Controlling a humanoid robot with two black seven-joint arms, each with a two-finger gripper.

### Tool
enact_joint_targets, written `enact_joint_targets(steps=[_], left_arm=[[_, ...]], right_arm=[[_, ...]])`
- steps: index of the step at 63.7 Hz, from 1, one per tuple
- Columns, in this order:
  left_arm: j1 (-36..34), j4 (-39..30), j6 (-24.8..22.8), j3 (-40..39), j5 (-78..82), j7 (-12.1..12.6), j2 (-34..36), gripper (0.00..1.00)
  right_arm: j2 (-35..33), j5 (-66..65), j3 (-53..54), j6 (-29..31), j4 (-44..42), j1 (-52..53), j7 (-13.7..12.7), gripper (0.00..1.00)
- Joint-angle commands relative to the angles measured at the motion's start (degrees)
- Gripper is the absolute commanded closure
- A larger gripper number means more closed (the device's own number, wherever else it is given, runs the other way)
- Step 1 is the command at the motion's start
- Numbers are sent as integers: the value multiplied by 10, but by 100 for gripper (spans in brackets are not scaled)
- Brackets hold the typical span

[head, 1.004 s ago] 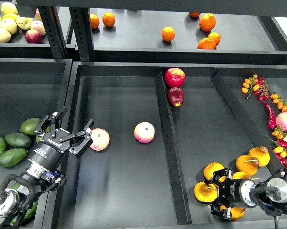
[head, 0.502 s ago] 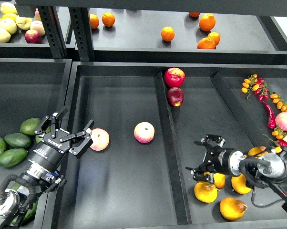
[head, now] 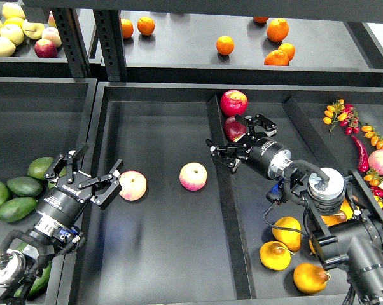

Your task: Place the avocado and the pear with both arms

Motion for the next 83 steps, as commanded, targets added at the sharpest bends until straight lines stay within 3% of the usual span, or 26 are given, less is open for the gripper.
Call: enact_joint_targets(steps=[1, 21, 31, 37, 38, 56, 64, 74, 83], left_arm=[[-10, 16, 0, 0, 3, 0, 0, 1], [-12, 17, 0, -5, 3, 0, 0, 1], [-13, 16, 0, -10, 3, 0, 0, 1], [-14, 14, 0, -12, 3, 0, 0, 1], [-14, 13, 0, -13, 3, 0, 0, 1], [-19, 16, 0, -19, 11, 0, 0, 1], [-27, 17, 0, -28, 46, 0, 0, 1], [-26, 20, 0, -24, 66, 0, 0, 1], [-27, 15, 0, -21, 70, 0, 0, 1]], right_arm=[[0, 0, 18, 50, -19, -6, 0, 1], [0, 14, 47, 101, -26, -51, 0, 0], [0, 81, 48, 150, -24, -76, 0, 0], [0, 136, 46, 191, -30, -88, 0, 0], [0, 159, 45, 222, -37, -94, 0, 0], [0, 198, 41, 369, -120, -133, 0, 0], [0, 203, 17, 382, -170, -140, 0, 0], [0, 223, -10, 382, -170, -141, 61, 0], [0, 226, -18, 370, -132, -138, 66, 0]])
